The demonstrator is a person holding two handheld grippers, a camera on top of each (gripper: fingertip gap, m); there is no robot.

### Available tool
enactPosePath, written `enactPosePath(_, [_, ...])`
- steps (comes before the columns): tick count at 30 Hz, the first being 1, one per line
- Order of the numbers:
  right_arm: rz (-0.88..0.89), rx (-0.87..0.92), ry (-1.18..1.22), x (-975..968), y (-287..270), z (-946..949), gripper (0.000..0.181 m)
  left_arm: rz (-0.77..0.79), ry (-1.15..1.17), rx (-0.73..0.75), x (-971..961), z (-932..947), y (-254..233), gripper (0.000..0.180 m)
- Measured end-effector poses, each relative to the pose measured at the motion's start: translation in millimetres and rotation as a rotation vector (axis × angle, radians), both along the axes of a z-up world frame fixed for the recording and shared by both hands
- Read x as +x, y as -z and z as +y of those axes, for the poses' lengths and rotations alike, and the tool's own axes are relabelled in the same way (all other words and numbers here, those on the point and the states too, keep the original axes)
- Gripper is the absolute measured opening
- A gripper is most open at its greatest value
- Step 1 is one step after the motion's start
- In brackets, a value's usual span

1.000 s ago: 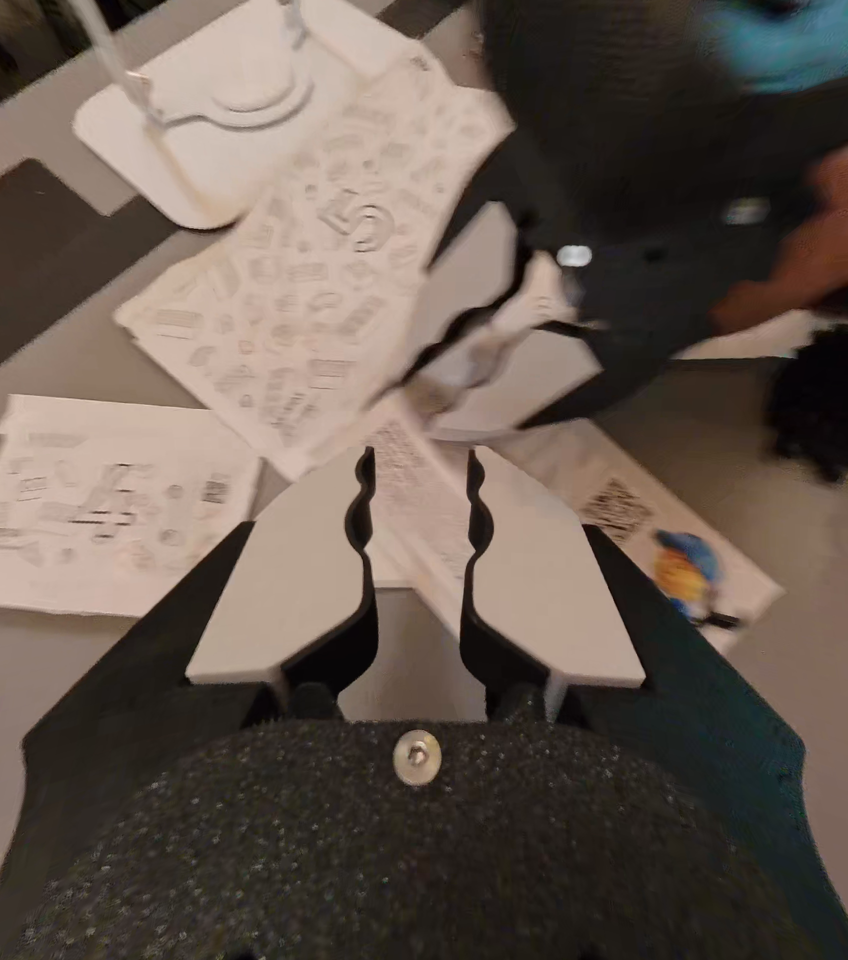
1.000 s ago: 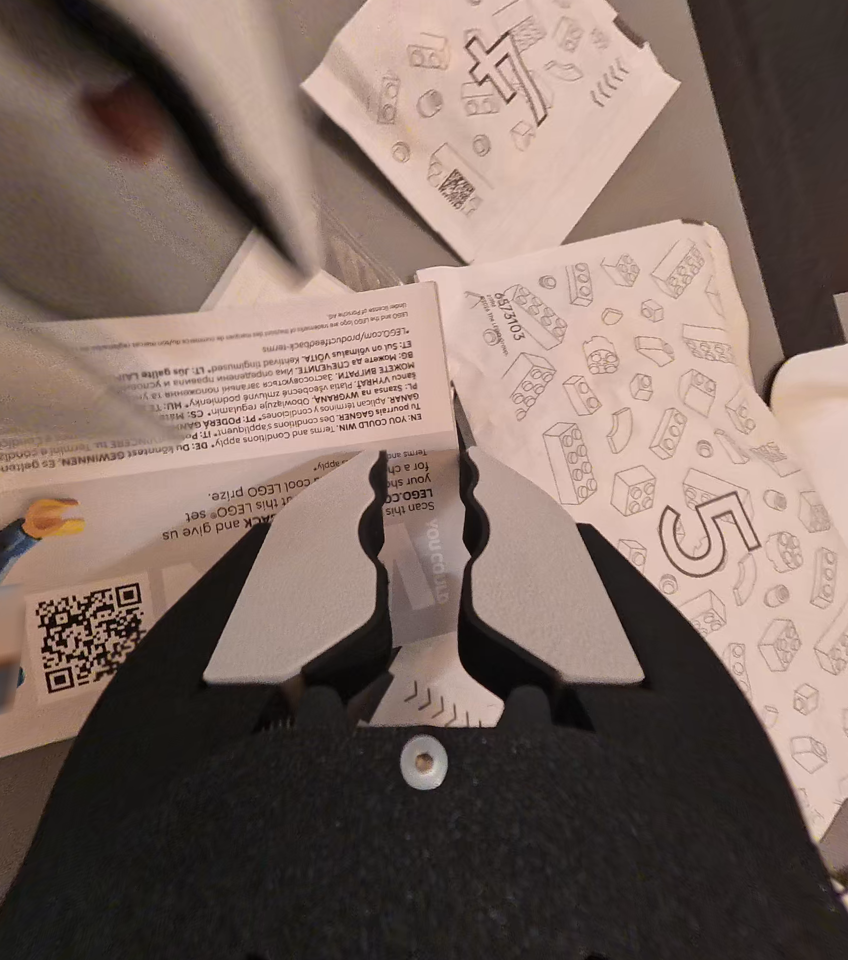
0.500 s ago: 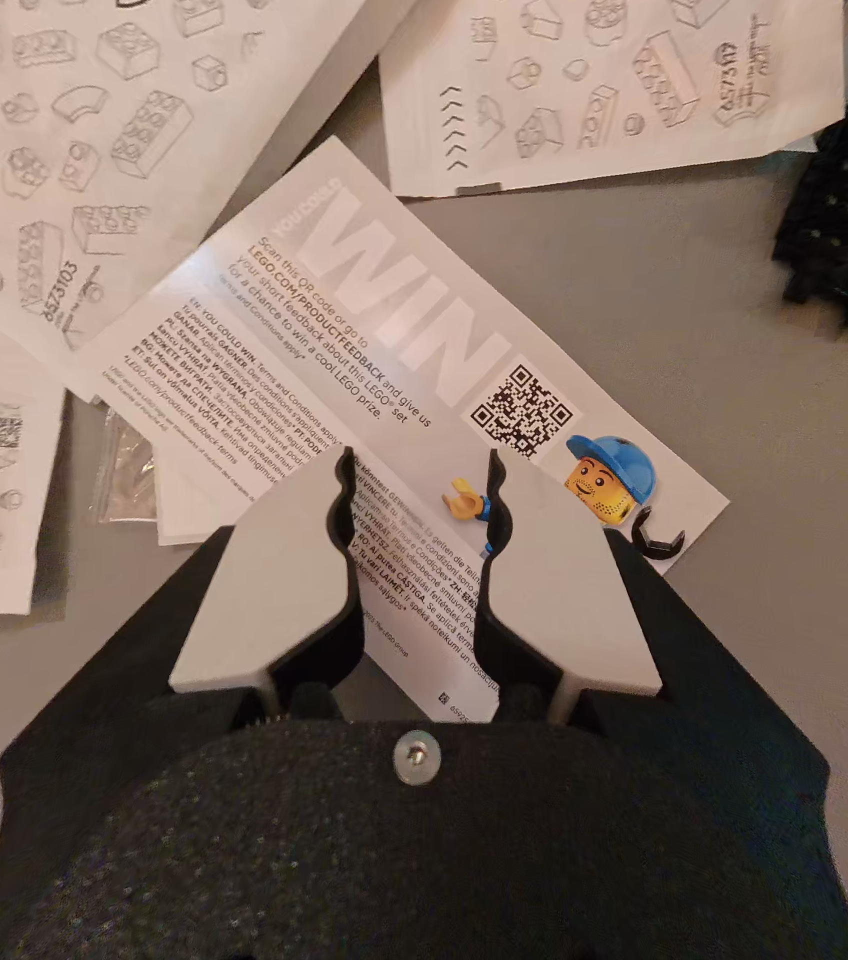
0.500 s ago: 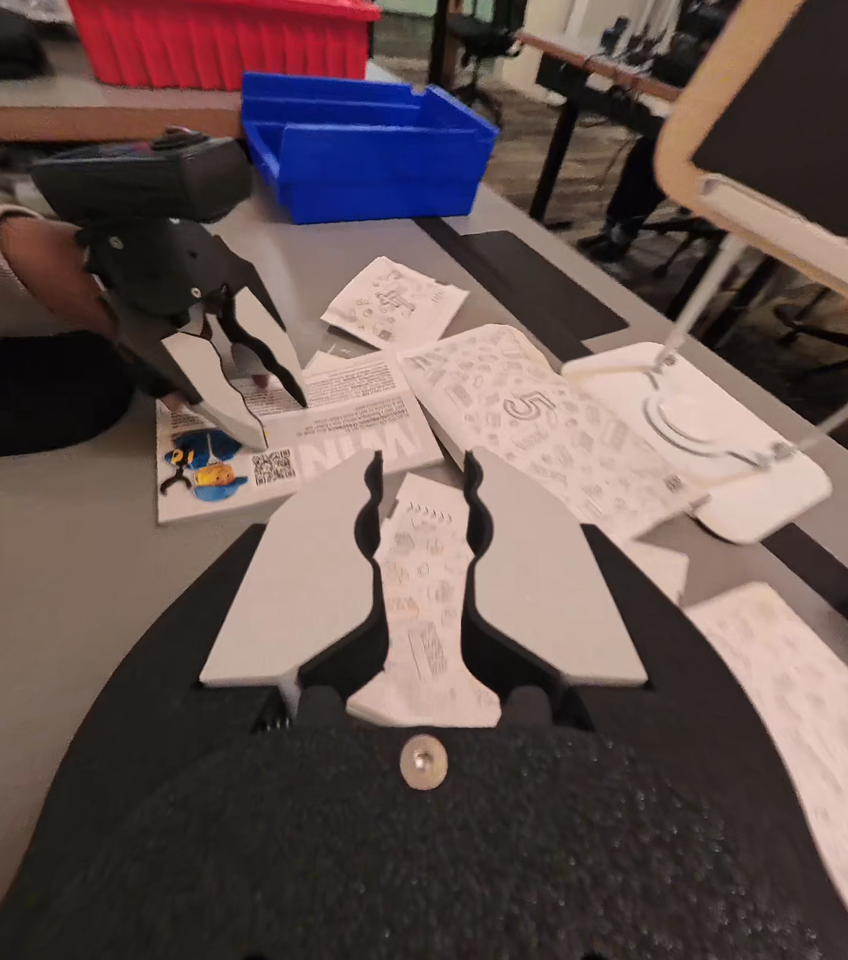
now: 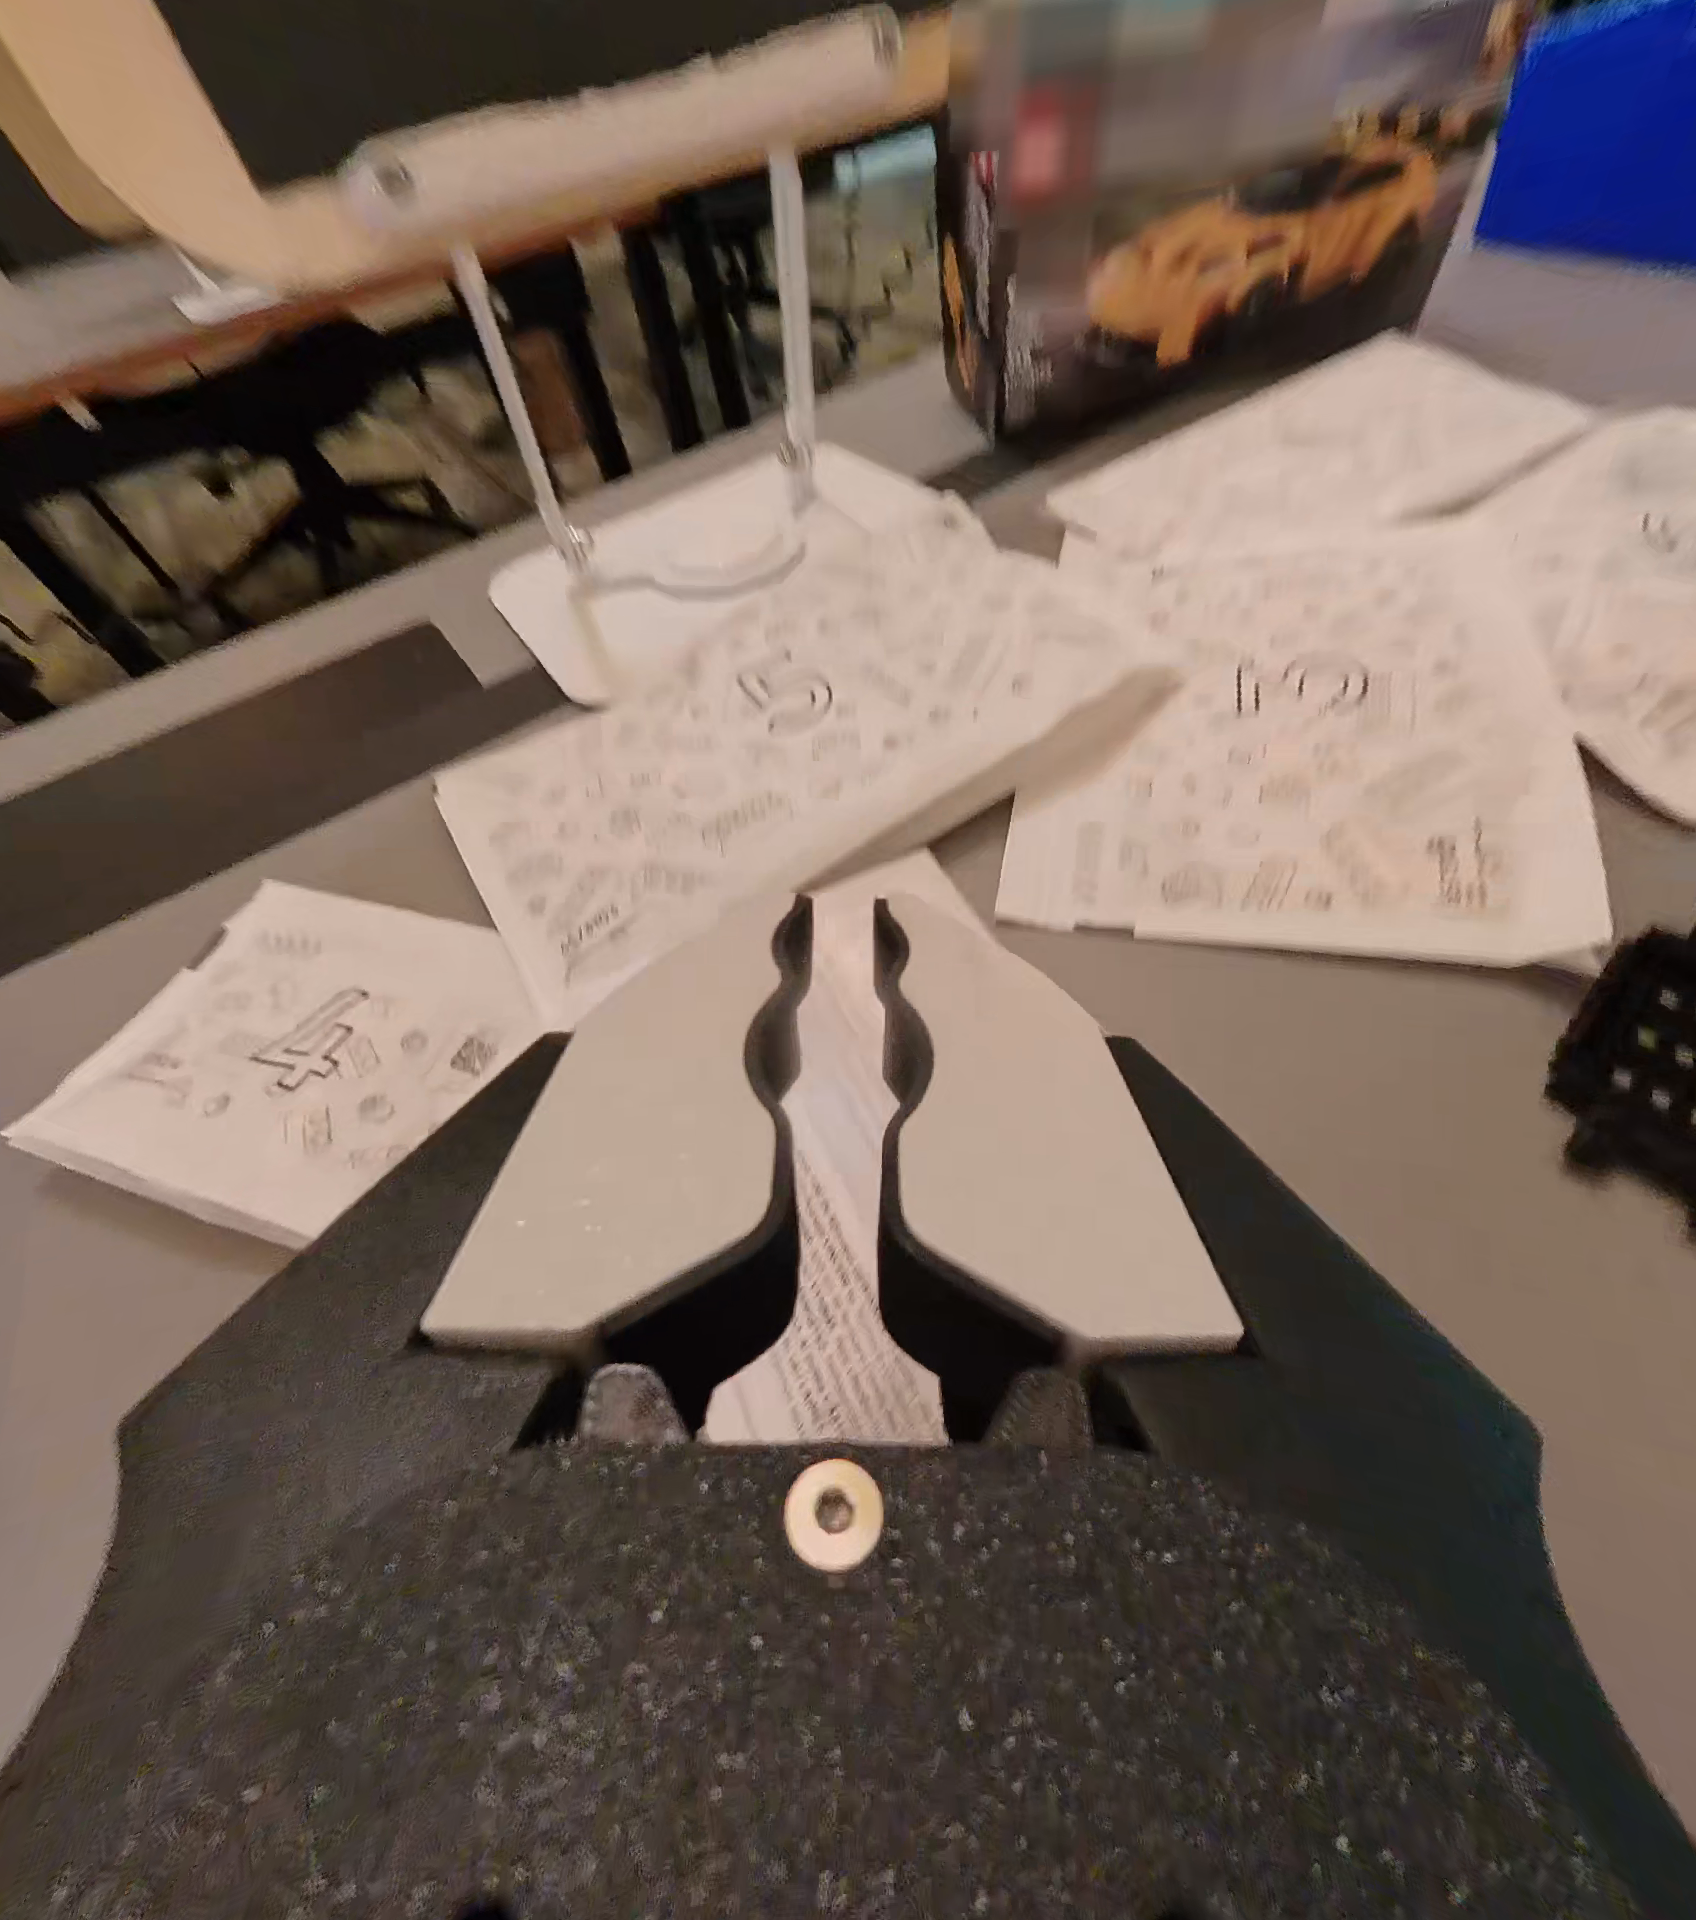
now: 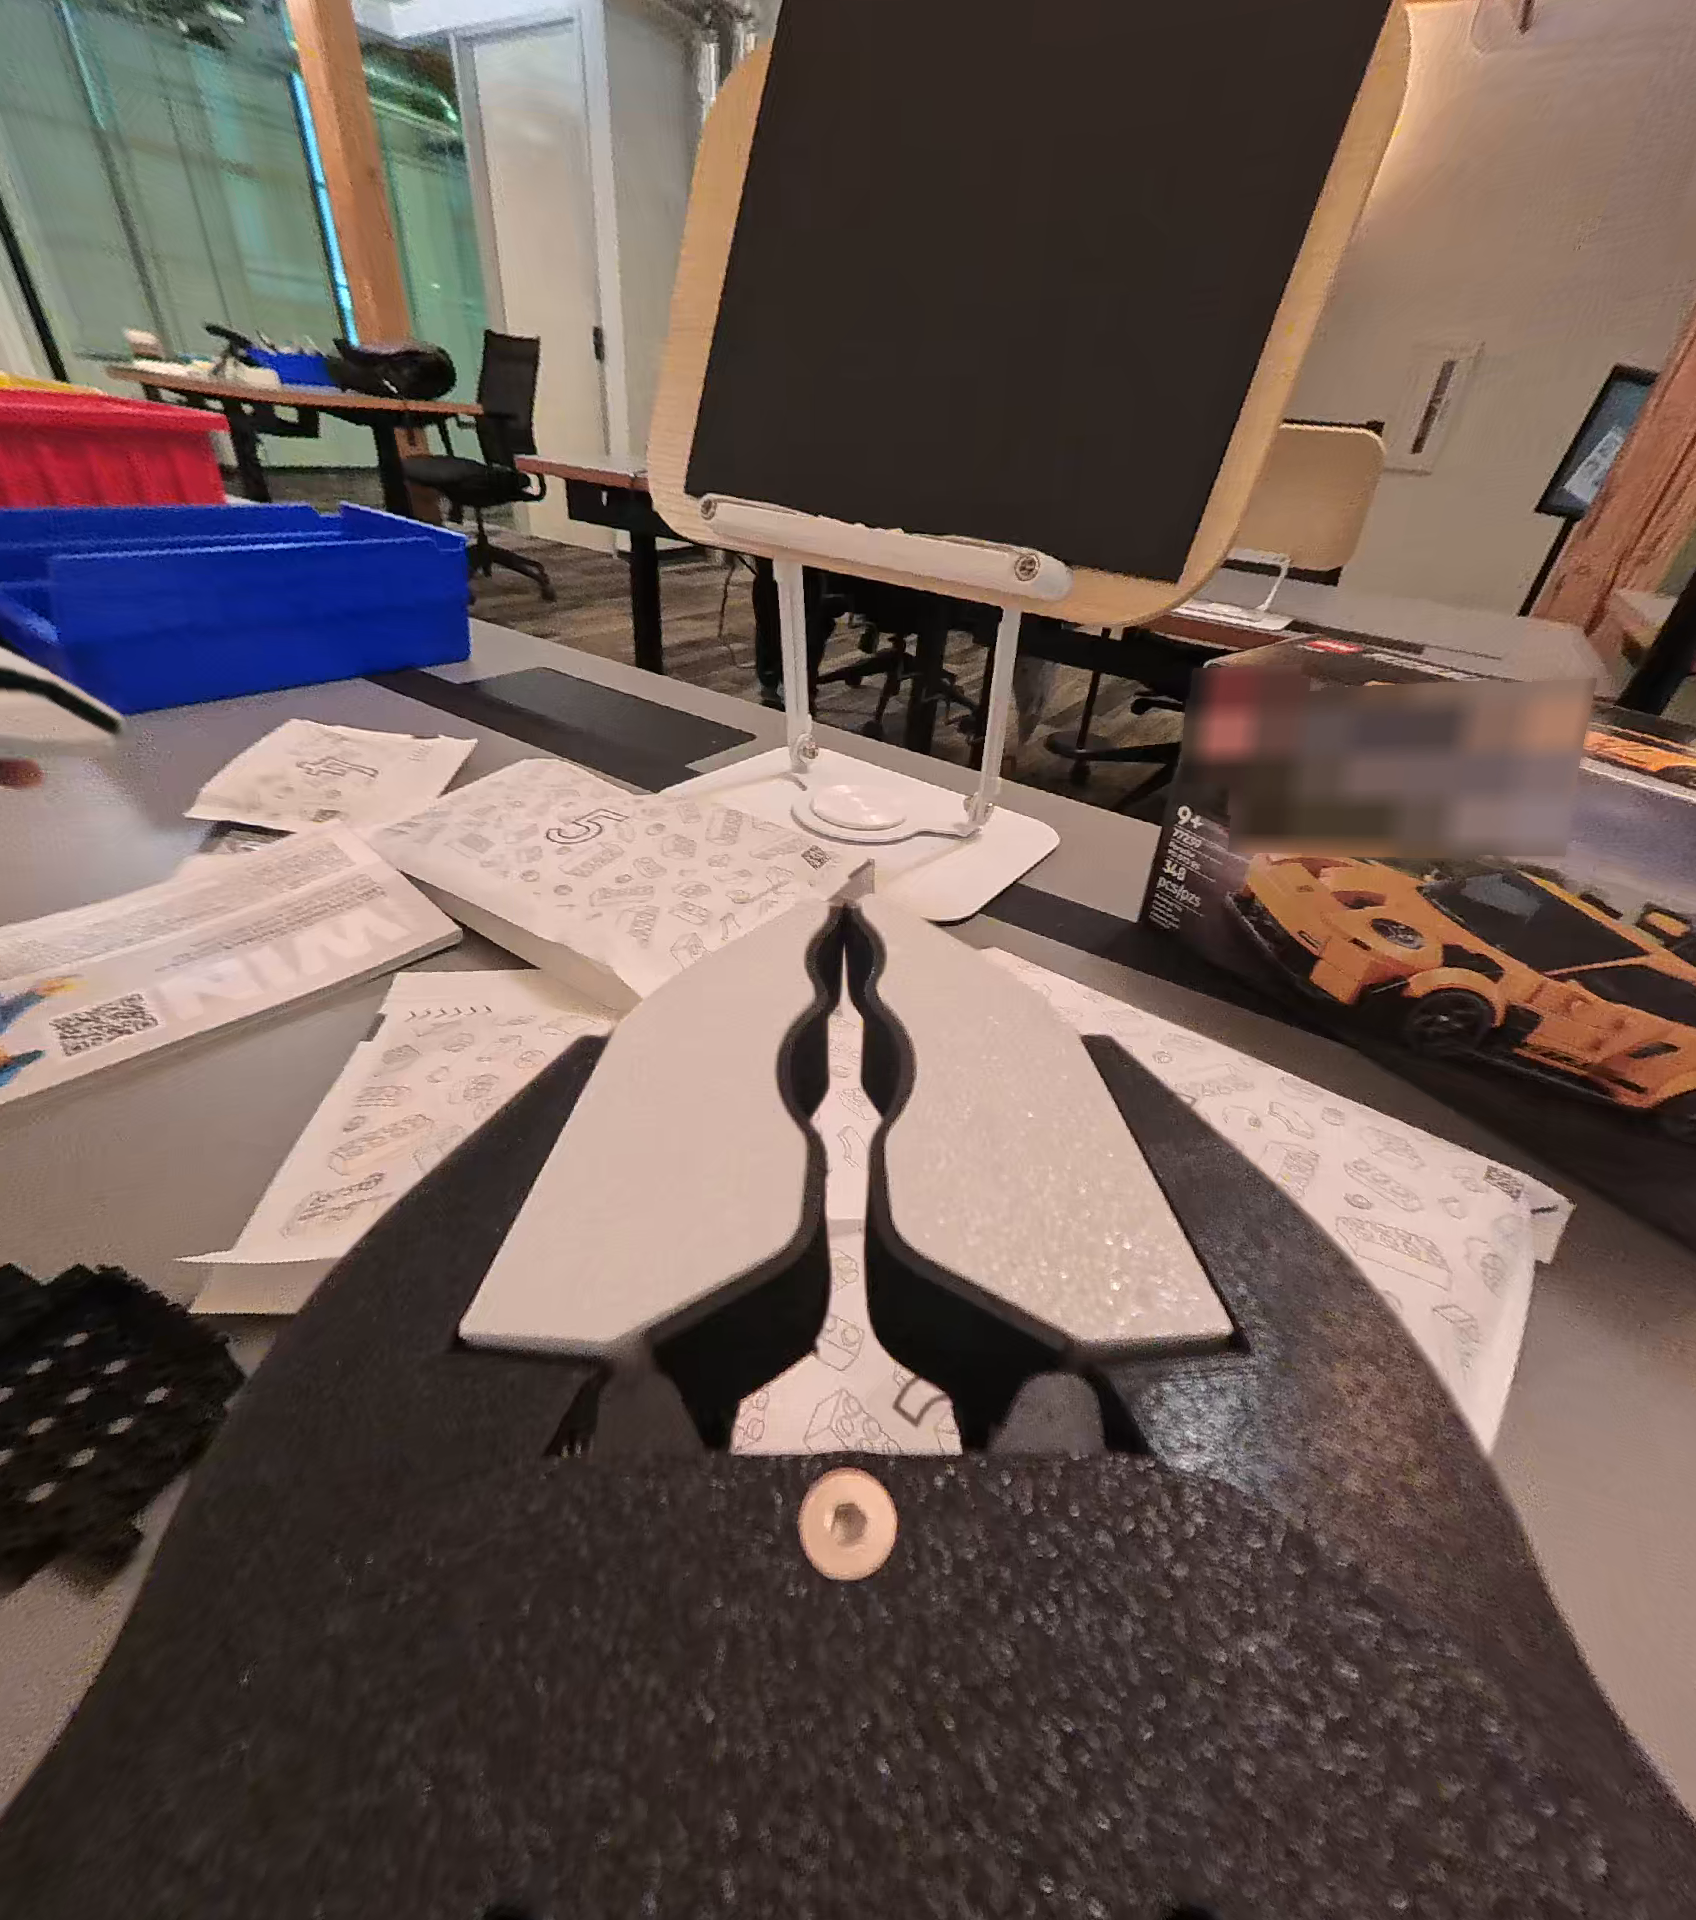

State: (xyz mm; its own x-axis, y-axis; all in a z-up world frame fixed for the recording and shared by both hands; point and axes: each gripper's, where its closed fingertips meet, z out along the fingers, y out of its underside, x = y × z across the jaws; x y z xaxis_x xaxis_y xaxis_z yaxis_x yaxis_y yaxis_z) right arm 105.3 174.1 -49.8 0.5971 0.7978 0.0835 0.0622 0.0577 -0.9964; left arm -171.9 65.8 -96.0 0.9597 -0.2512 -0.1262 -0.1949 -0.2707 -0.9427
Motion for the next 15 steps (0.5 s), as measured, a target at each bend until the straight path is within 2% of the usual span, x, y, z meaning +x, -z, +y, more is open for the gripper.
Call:
enactPosePath(4, [-0.002, -0.009, 0.010, 1.5, 7.0, 1.7, 0.000, -0.137, -0.100, 0.203, 2.8, -4.9, -31.6, 0.000])
enactPosePath(7, [-0.003, 0.008, 0.039, 3.5, 7.6, 4.4, 0.000, -0.275, -0.175, 0.261, 0.7, -7.2, -33.4, 0.000])
enactPosePath(15, [-0.074, -0.015, 0.166, 17.2, 17.7, 10.8, 0.000, -0.008, -0.275, 0.232, 4.0, 0.6, -19.6, 0.000])
